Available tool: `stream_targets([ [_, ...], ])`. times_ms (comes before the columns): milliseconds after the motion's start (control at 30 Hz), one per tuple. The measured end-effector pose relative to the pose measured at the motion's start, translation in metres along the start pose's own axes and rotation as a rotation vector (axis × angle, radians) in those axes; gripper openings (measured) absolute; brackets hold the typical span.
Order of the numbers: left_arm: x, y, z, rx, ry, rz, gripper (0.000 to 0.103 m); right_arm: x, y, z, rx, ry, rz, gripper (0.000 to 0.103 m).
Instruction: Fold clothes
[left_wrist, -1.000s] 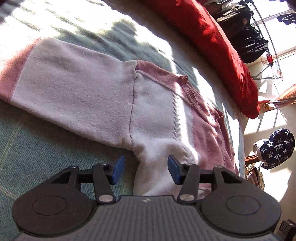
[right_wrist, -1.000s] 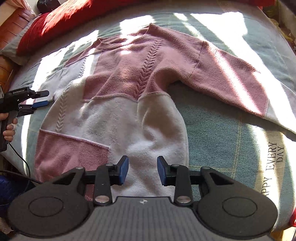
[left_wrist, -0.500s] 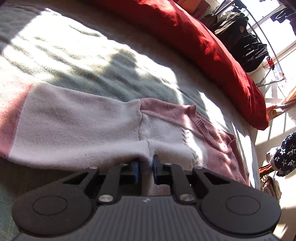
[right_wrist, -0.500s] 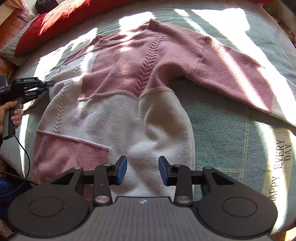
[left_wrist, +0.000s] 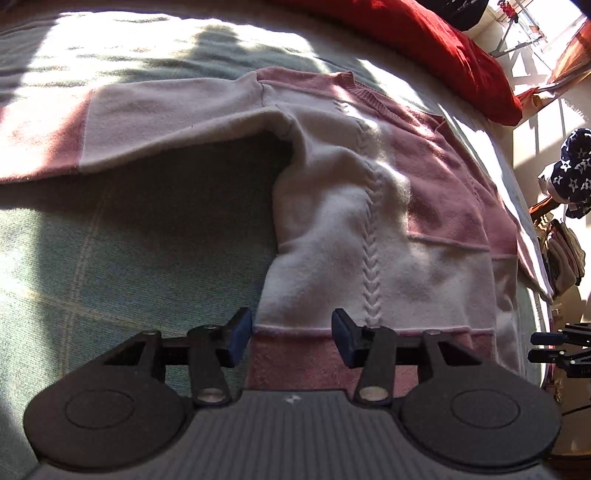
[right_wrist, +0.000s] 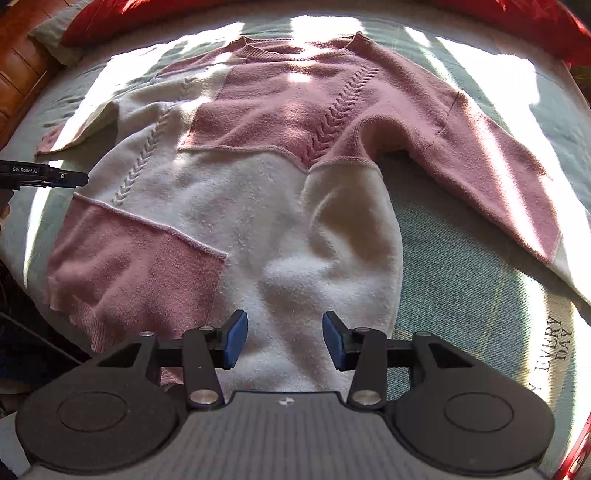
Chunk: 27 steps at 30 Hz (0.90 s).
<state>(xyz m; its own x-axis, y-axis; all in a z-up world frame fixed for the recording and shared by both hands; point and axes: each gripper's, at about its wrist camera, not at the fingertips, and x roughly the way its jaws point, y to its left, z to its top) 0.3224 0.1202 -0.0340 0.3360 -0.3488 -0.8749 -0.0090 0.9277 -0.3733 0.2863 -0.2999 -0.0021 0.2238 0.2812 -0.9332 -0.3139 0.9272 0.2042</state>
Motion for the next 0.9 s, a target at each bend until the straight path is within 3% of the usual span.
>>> stream_targets([
  [100,-0.002,0.011,-0.032,-0.093,0.014,0.036,0.058,0.001,0.004,0.001,0.0,-0.008,0.02,0.05],
  [233,-0.004,0.021,-0.056,-0.171,-0.021,-0.023,0.062,0.003,0.012,-0.002,-0.033,0.005,0.02,0.05],
  [333,-0.006,0.027,-0.064,-0.225,-0.003,-0.09,0.064,0.003,0.018,-0.006,-0.084,0.021,0.021,0.05],
  [433,-0.005,0.031,-0.068,-0.205,0.022,-0.135,0.064,-0.001,0.016,-0.011,-0.103,0.021,0.029,0.05],
  [567,0.001,0.037,-0.059,-0.22,0.05,-0.169,0.062,-0.006,-0.012,-0.016,0.002,-0.001,0.056,0.054],
  [700,0.009,0.026,-0.041,-0.093,0.049,-0.176,0.061,-0.005,-0.047,-0.023,0.157,-0.018,0.072,0.054],
  [900,0.008,0.041,-0.049,-0.182,0.084,-0.242,0.054,-0.001,-0.088,-0.037,0.324,-0.038,0.135,0.056],
])
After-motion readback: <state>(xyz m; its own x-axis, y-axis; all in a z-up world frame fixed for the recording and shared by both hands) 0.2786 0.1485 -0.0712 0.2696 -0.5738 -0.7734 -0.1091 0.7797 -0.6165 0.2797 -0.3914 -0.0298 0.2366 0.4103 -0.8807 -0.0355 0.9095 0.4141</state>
